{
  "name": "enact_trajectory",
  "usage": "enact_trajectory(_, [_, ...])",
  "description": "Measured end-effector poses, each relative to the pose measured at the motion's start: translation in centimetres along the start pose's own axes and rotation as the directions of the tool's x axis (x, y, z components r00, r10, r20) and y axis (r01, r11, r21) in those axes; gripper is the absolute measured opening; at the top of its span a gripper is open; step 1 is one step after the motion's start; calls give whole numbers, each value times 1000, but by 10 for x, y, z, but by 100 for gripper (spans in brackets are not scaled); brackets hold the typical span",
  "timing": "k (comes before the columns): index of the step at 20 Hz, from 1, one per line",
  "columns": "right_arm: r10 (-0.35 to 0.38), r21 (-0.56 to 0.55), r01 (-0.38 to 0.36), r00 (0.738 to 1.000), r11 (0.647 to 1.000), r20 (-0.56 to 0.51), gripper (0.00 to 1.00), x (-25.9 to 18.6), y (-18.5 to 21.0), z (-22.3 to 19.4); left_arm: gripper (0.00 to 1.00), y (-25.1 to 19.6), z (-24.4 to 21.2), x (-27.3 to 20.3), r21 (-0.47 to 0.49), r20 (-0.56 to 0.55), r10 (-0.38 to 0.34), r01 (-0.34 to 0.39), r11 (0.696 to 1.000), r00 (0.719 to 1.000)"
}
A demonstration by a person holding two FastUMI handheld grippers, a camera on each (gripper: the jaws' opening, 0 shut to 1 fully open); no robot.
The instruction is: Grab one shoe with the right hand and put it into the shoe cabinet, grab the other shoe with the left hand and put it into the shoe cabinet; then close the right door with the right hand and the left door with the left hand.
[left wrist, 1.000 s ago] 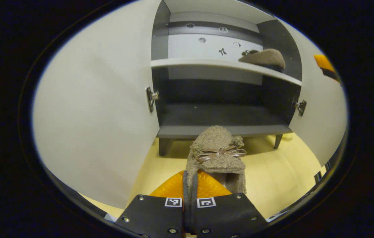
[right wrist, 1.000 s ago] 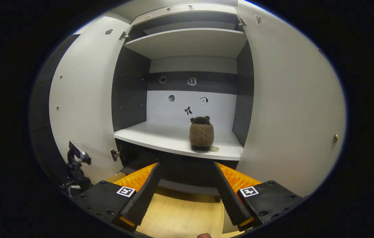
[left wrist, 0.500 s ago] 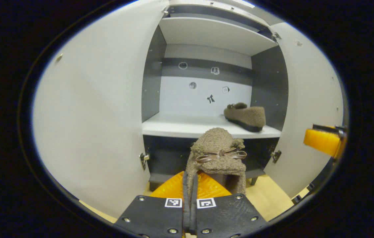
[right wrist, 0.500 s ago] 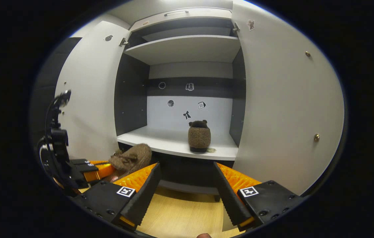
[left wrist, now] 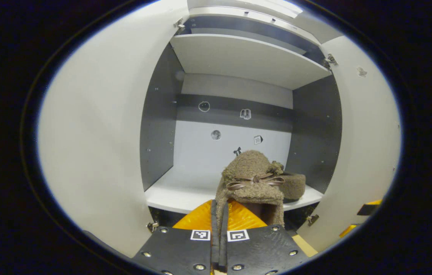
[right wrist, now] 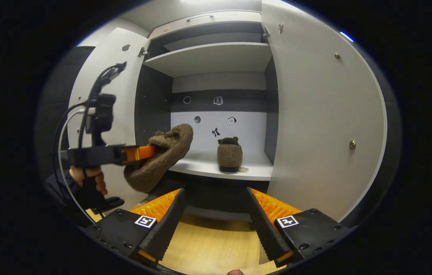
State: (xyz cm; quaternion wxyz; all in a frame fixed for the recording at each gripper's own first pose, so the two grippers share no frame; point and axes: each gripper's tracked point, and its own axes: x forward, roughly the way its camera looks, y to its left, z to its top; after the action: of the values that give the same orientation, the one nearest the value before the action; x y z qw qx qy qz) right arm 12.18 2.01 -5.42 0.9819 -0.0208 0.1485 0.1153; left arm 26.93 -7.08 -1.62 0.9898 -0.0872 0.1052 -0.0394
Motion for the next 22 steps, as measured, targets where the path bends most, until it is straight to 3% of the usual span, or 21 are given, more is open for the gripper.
enact_trajectory(12, [106,4,-106,992,994,-64,99,3,21,-30,1,3,25,150,-8,-53,57,-58,998,997])
enact_trajectory(20, [166,-19,-167,984,986,-71,99,3,27,-30,1,16,-6,179,66,-145,122,-114,991,982])
enact_trajectory(21, [173,-16,-175,983,984,-68,99,5,27,-30,10,15,-8,179,62,-147,118,-110,992,982])
enact_trajectory(22, [184,-10,-185,981,983,-67,99,8,28,-29,10,16,-6,177,61,-145,121,-113,992,982])
